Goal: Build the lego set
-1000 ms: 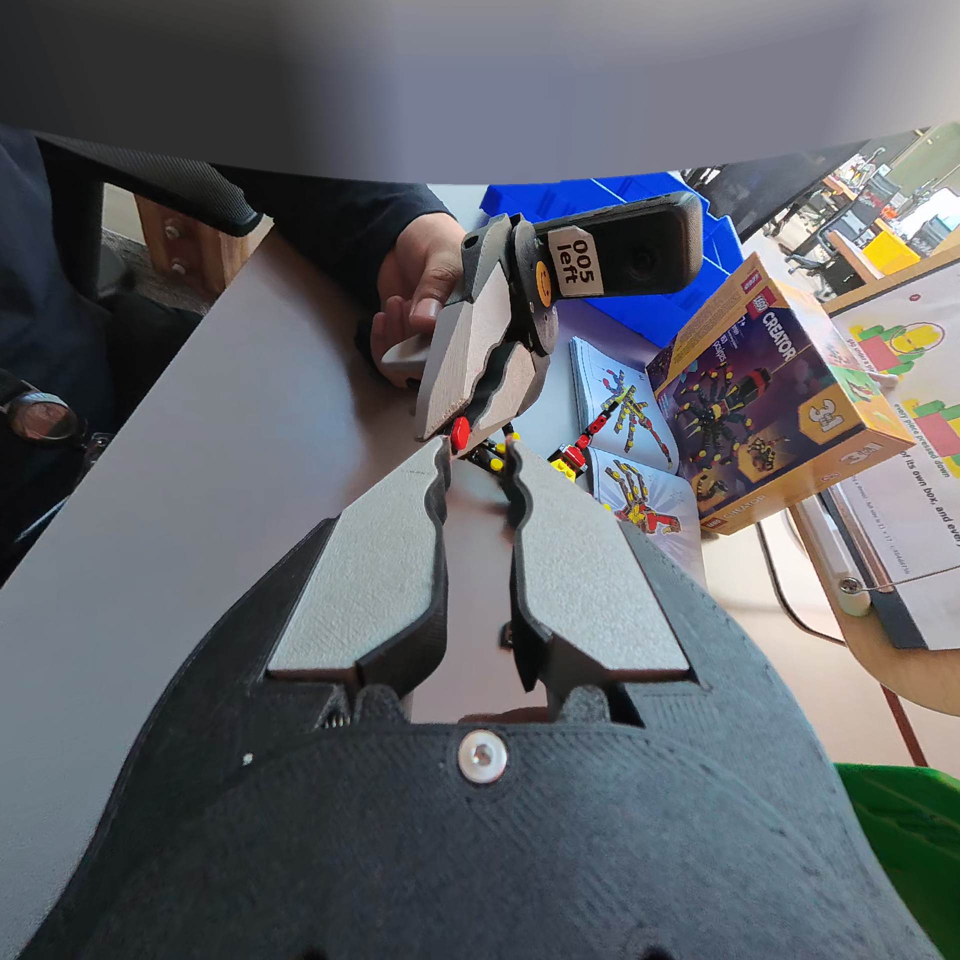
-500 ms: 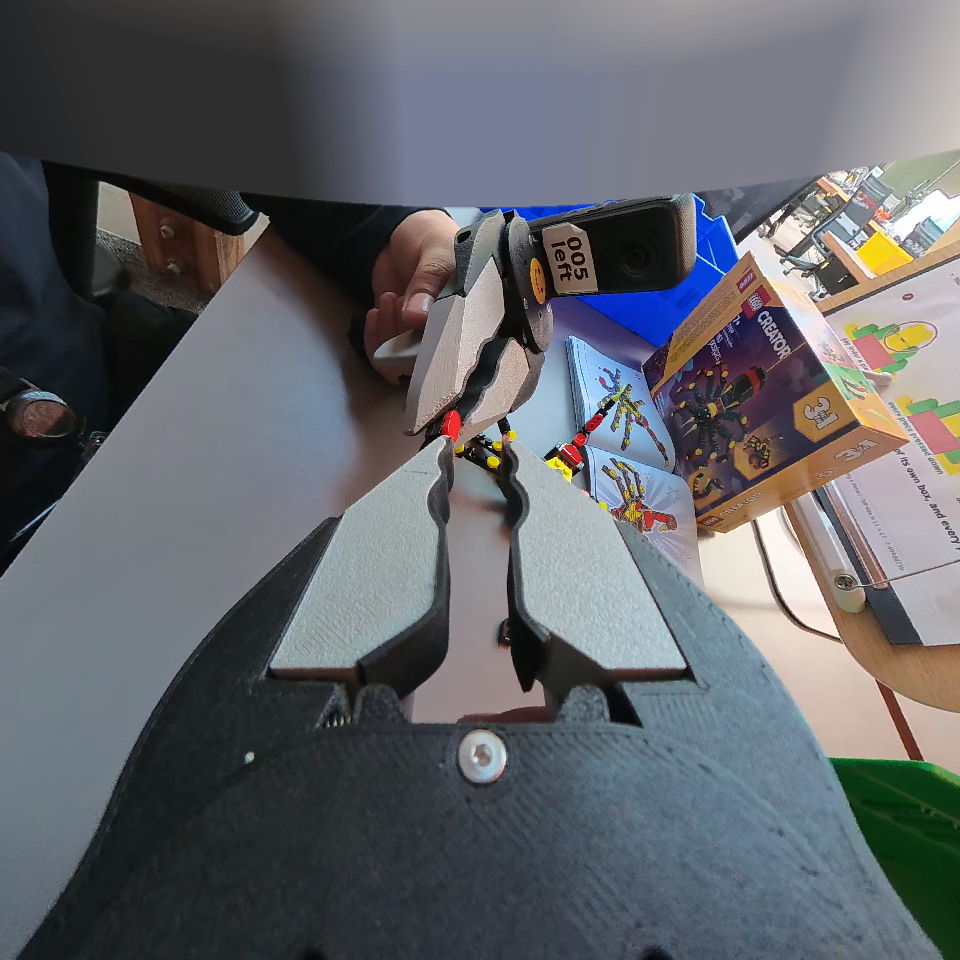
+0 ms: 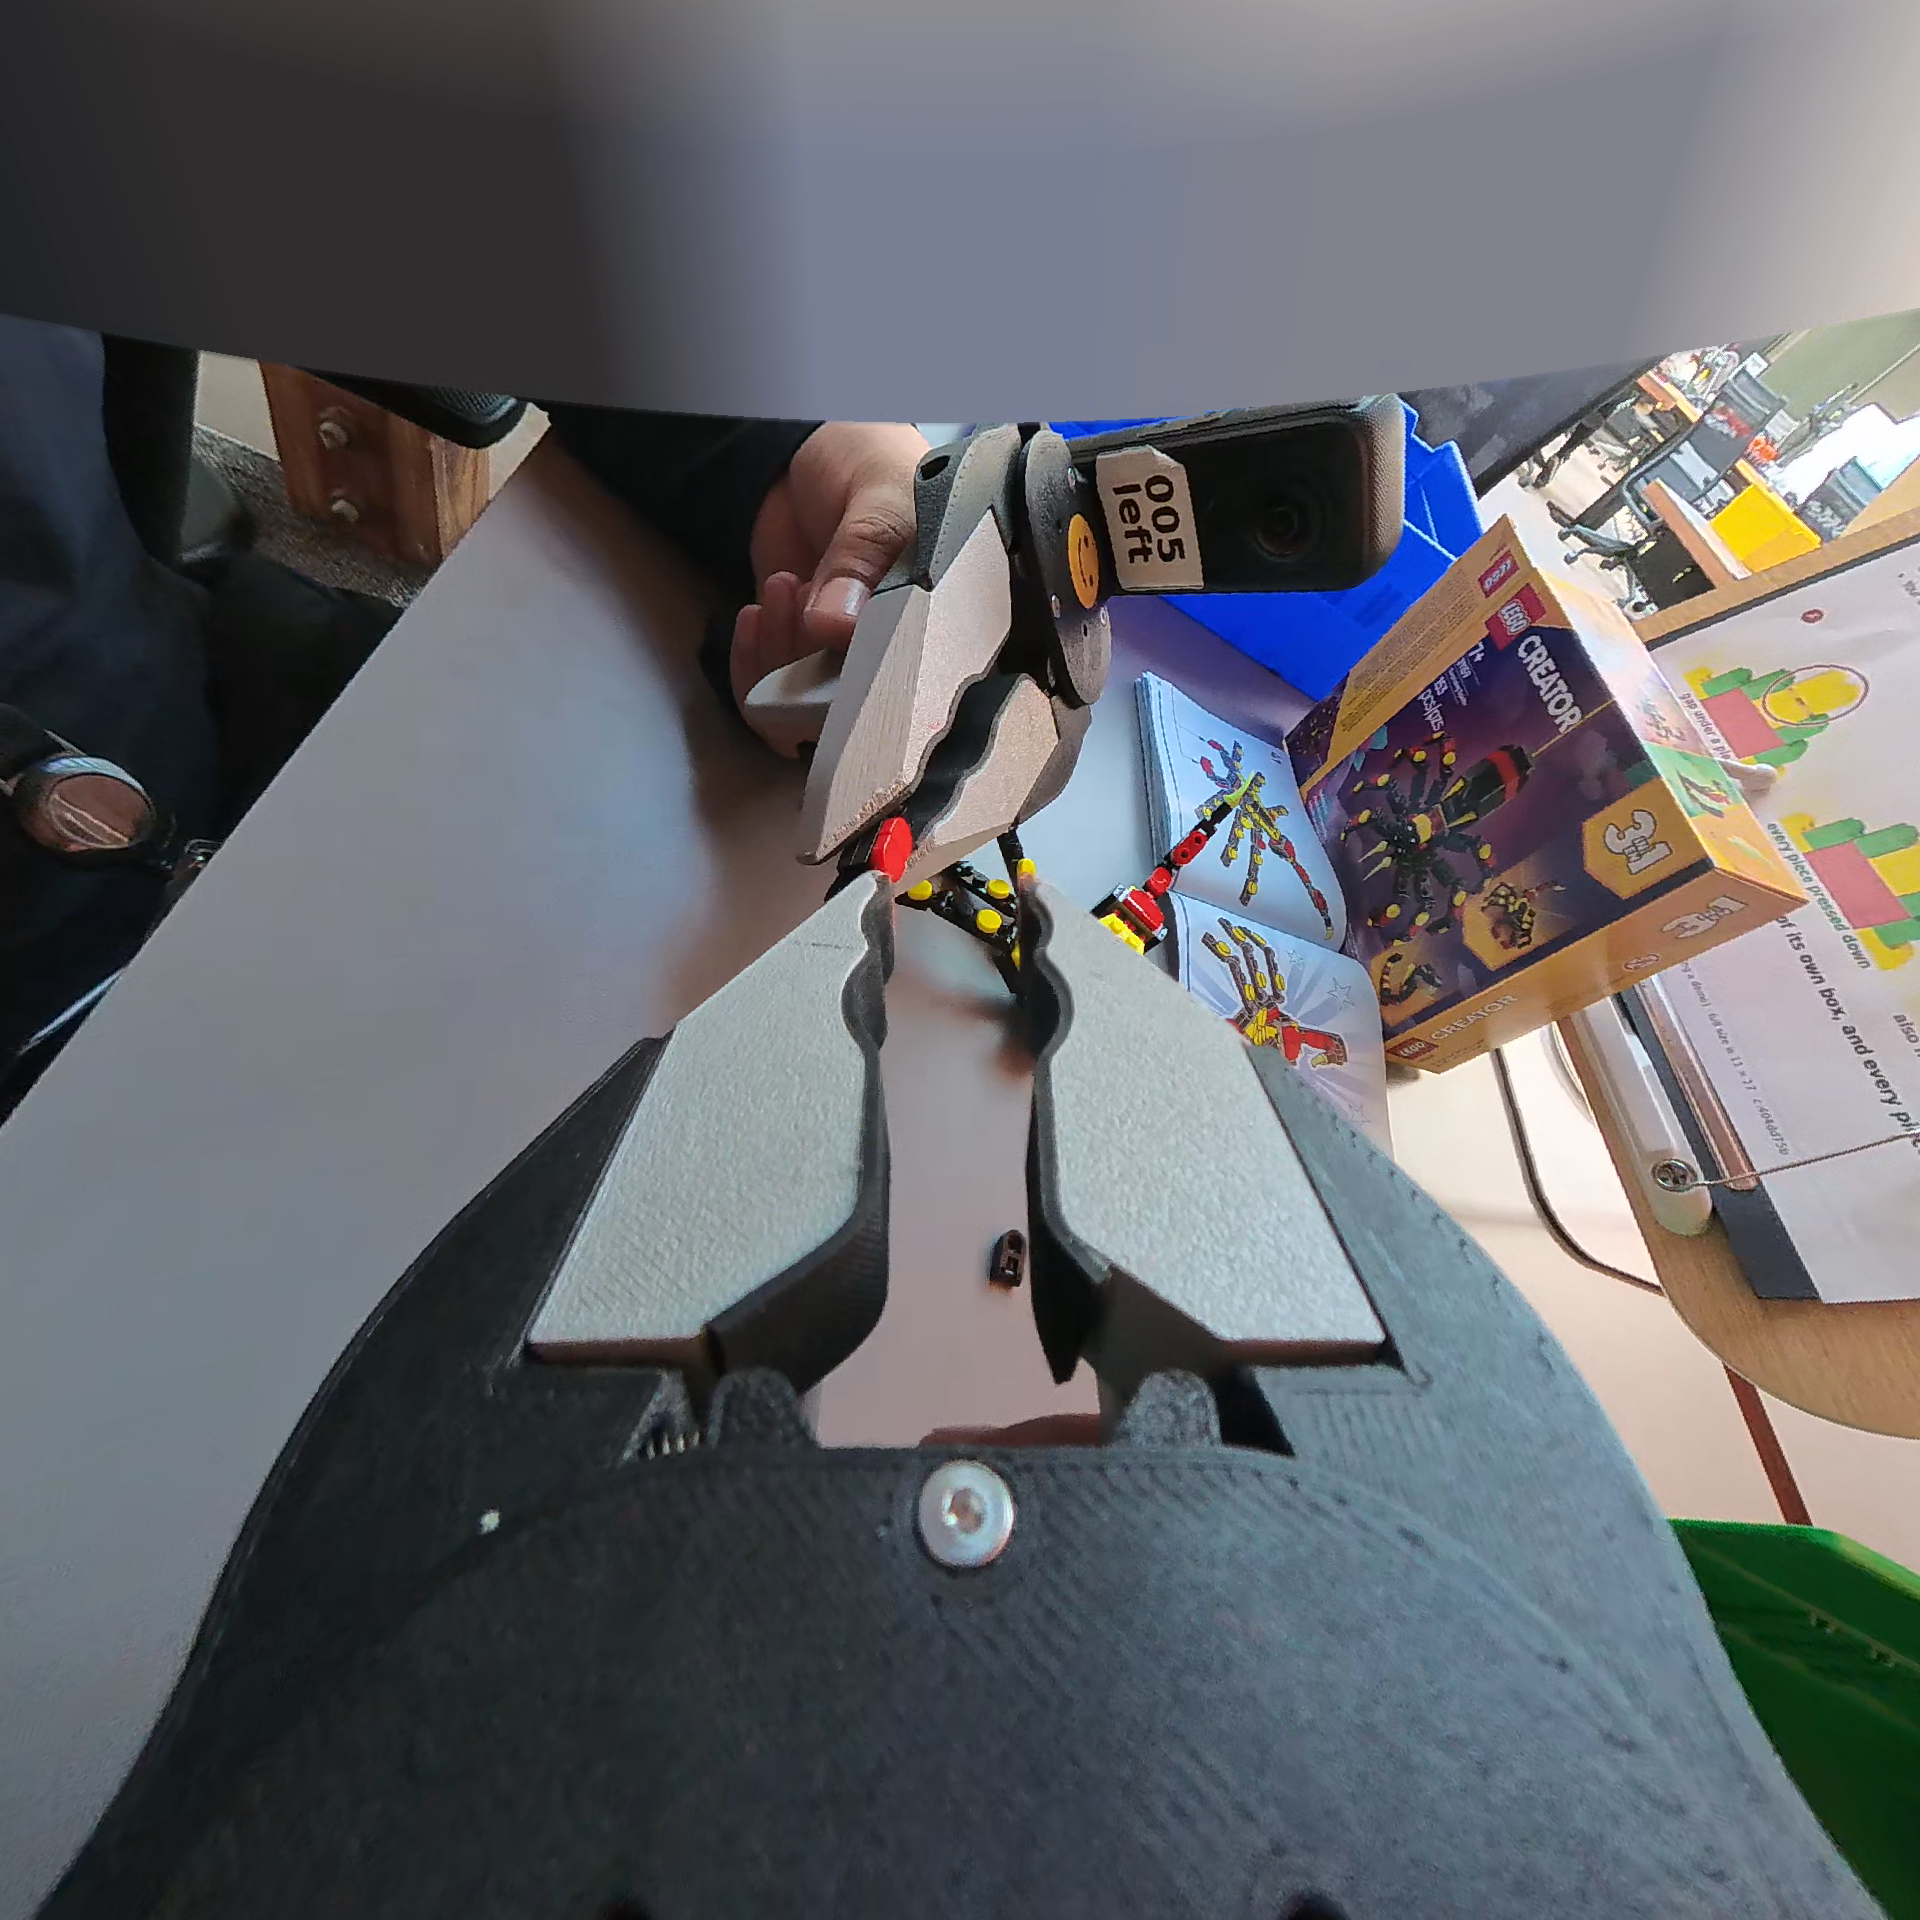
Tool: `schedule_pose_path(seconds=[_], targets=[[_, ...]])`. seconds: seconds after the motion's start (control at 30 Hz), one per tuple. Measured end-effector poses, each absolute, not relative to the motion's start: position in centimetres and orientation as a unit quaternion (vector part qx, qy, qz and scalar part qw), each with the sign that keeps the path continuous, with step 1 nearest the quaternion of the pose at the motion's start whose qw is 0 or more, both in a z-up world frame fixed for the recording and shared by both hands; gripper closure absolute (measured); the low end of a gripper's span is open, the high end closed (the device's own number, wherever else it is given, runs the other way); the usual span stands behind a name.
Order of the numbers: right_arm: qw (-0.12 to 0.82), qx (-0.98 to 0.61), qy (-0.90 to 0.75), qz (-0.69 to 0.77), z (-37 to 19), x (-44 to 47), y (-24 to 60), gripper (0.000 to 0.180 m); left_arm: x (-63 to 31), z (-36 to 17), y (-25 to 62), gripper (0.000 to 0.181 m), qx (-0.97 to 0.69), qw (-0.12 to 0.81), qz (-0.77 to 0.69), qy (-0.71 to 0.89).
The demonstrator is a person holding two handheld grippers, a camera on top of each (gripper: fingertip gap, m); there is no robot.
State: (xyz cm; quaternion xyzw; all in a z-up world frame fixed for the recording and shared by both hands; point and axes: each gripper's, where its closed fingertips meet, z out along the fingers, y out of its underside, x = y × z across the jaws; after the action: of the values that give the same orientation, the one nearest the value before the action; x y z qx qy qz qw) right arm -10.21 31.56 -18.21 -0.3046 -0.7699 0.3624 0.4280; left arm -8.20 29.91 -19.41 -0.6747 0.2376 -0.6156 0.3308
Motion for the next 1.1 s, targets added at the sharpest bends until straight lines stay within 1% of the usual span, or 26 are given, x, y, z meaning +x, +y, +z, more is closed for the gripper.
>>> schedule_pose_path(seconds=[1.1], targets=[[0.431,-0.293,-0.775,0.358,-18.09,-9.9,31.28,0.15,-7.74,-19.62,29.33,0.177,-0.675,0.317,-0.619,0.246]])
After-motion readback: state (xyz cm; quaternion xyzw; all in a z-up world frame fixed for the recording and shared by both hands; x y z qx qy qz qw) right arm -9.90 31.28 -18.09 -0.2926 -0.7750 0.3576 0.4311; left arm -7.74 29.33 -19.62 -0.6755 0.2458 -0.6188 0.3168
